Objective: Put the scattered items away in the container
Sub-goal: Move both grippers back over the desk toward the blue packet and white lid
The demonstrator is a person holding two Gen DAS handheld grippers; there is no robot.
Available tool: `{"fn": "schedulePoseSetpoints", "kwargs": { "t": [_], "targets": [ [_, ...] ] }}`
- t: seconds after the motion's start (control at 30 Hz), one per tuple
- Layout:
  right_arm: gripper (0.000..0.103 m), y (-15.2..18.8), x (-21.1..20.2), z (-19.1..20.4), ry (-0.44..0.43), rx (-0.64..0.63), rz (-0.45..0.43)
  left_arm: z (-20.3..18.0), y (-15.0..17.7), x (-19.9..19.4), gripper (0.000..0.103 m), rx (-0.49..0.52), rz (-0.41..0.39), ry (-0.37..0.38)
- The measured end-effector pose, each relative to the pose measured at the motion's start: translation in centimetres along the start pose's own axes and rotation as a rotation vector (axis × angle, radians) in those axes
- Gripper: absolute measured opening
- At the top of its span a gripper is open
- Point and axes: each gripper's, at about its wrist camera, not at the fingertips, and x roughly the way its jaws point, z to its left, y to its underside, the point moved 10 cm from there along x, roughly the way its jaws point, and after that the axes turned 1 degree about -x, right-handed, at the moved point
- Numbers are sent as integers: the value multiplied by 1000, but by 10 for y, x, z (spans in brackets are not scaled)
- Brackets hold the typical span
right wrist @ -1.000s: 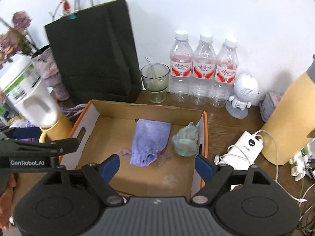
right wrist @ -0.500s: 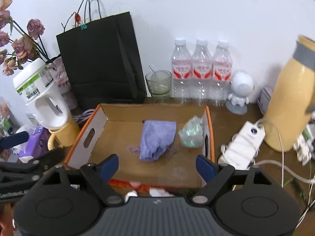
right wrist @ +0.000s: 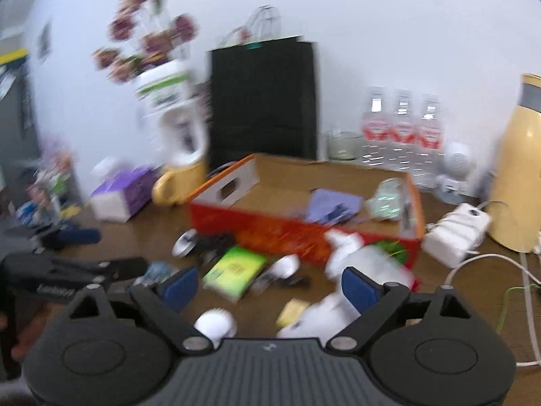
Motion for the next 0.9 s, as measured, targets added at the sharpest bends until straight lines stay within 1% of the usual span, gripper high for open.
{"fn": "schedulePoseSetpoints", "kwargs": {
  "t": [0.03, 0.13, 0.2, 0.27, 0.33, 0.4, 0.43, 0.5, 0.53, 0.57, 0.63, 0.67, 0.7, 0.77, 0.83, 0.9],
  "targets": [
    [91, 6, 3, 11, -16, -25, 7, 7, 6, 3, 103, -9, 17, -10],
    [88, 23, 18, 39, -51, -88, 46, 21, 22, 14, 102, -30, 60, -5],
    [80, 32, 28, 52, -53, -139, 70, 23, 24, 18, 100, -31, 61, 6],
    [77, 38, 41, 58, -46, -170, 100, 21, 25, 25, 97, -24, 64, 28],
    [77, 43, 48, 59, -48, -167, 116, 17, 27, 31, 93, -9, 73, 46],
    [75, 46, 53, 57, -48, -149, 117, 12, 27, 37, 88, 12, 82, 55],
    [73, 47, 55, 55, -40, -135, 120, 9, 29, 42, 83, 24, 96, 62],
    [67, 48, 59, 49, -34, -106, 121, 6, 30, 48, 77, 31, 107, 64],
    [65, 49, 63, 48, -42, -92, 127, 6, 31, 52, 70, 29, 116, 64],
    [61, 49, 67, 47, -48, -80, 138, 6, 30, 54, 59, 25, 119, 64],
    [52, 51, 78, 48, -52, -71, 173, 9, 30, 56, 45, 4, 120, 76],
    [46, 51, 81, 50, -54, -78, 184, 11, 30, 56, 41, -13, 122, 84],
    [43, 50, 83, 52, -51, -90, 184, 13, 30, 57, 39, -26, 127, 87],
    [42, 46, 83, 55, -48, -103, 161, 13, 30, 59, 37, -21, 132, 94],
    [42, 43, 84, 53, -50, -79, 153, 10, 29, 59, 33, -6, 128, 94],
    [42, 44, 87, 51, -52, -64, 166, 6, 28, 57, 27, -3, 117, 98]
  ]
}}
